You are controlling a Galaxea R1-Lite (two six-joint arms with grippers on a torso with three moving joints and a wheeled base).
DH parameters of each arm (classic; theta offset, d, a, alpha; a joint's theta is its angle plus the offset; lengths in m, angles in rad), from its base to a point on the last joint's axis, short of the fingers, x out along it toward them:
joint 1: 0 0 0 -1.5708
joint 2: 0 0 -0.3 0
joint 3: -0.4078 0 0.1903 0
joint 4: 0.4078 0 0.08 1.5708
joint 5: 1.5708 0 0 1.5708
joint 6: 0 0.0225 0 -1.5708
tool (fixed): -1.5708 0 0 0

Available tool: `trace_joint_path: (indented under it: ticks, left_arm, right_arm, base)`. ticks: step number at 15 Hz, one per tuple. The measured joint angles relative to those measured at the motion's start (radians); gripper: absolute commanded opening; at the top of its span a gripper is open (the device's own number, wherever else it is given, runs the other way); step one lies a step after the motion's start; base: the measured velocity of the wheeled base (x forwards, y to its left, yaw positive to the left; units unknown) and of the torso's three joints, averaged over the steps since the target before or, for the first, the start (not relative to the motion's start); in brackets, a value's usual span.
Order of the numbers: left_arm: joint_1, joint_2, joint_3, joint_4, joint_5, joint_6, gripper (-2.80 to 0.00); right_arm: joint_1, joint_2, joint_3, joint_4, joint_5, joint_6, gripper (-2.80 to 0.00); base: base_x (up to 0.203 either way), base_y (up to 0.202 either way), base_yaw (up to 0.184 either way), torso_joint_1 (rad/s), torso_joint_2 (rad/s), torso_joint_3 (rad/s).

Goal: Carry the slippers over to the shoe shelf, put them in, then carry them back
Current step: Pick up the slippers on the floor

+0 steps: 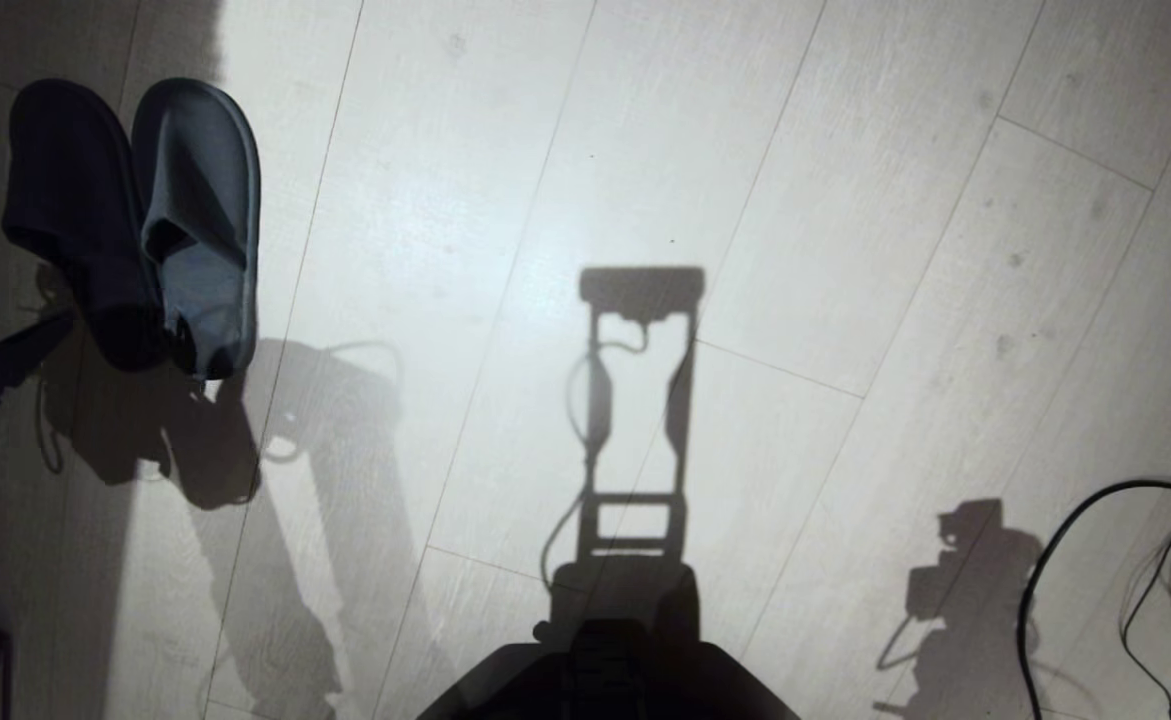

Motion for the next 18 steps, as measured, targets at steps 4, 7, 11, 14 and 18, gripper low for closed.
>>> trace_joint_path:
  ticks: [4, 7, 11, 14, 18]
  left_arm:
    - [-0.064, 0.016, 0.045, -0.006, -0.013, -0.003, 0.0]
    - [-0.127, 0.069, 0.023, -0.026, 0.029, -0.003, 0.0]
    - [-0.161, 0.129, -0.04, -0.093, 0.116, -0.114, 0.0]
    - [-0.166, 0.148, -0.06, -0.094, 0.131, -0.17, 0.0]
    - [-0.176, 0.165, -0.128, -0.094, 0.191, -0.192, 0.0]
  right_arm:
    - [0.0, 0.001, 0.0, 0.0, 0.0, 0.0, -2.8]
    - [0.0, 0.001, 0.0, 0.0, 0.0, 0.0, -2.8]
    - [0.0, 0.001, -0.001, 0.001, 0.0, 0.0, -2.8]
    - [-0.001, 0.001, -0.001, 0.001, 0.0, 0.0, -2.8]
    - [-0.001, 0.001, -0.001, 0.001, 0.0, 0.0, -2.8]
  base:
    - [0.0, 0.0, 0.0, 0.0, 0.0, 0.0]
    - [0.0, 0.0, 0.0, 0.0, 0.0, 0.0]
    - [0.0, 0.0, 0.0, 0.0, 0.0, 0.0]
    - [0.0, 0.0, 0.0, 0.0, 0.0, 0.0]
    - [0.0, 0.0, 0.0, 0.0, 0.0, 0.0]
